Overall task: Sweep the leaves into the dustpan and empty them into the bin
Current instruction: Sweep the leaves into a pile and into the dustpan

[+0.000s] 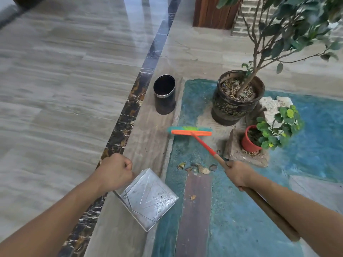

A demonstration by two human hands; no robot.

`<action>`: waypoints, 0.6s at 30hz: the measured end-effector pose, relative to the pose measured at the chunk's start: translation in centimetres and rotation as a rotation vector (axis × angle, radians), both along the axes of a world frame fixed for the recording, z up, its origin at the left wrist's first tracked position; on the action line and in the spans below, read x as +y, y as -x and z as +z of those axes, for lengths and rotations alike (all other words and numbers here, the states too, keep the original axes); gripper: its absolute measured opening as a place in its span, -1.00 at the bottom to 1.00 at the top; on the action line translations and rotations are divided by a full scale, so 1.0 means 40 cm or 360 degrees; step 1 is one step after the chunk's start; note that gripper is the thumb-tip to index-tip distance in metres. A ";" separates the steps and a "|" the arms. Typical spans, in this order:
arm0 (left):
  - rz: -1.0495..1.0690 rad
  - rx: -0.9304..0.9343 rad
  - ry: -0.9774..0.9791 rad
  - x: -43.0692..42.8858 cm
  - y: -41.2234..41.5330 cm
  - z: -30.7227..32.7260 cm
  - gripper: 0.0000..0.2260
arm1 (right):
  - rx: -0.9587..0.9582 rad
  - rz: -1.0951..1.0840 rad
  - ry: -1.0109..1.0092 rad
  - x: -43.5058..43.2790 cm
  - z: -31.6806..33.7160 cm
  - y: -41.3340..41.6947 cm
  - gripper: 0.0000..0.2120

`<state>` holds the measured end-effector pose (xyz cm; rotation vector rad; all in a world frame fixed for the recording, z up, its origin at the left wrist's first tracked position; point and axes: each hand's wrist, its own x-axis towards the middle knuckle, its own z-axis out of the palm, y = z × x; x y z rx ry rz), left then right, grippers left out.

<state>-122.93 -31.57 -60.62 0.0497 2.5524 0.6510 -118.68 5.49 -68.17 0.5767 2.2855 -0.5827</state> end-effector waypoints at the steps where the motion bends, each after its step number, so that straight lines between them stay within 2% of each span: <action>1: -0.0002 0.0002 0.0005 -0.001 -0.003 -0.004 -0.60 | 0.0006 -0.0004 -0.0035 -0.007 -0.022 0.029 -0.76; 7: -0.0034 0.0014 0.0005 0.009 0.001 -0.029 -0.58 | -0.0074 0.0017 -0.0168 -0.008 -0.112 0.049 -0.81; 10: -0.0062 -0.0021 0.0040 0.009 -0.003 -0.034 -0.59 | -0.0145 -0.0038 -0.0077 0.011 -0.118 -0.035 -0.70; 13: -0.0050 -0.0031 0.0075 0.024 -0.004 -0.031 -0.58 | -0.0202 -0.0192 0.0135 0.052 -0.064 -0.114 -0.59; 15: -0.0036 -0.0049 0.0066 0.036 -0.002 -0.024 -0.57 | -0.0337 -0.0406 0.0267 0.084 -0.002 -0.141 -0.61; 18: -0.0026 -0.0062 0.0033 0.049 -0.008 -0.005 -0.58 | -0.0421 -0.0491 0.0382 0.123 0.105 -0.175 -0.61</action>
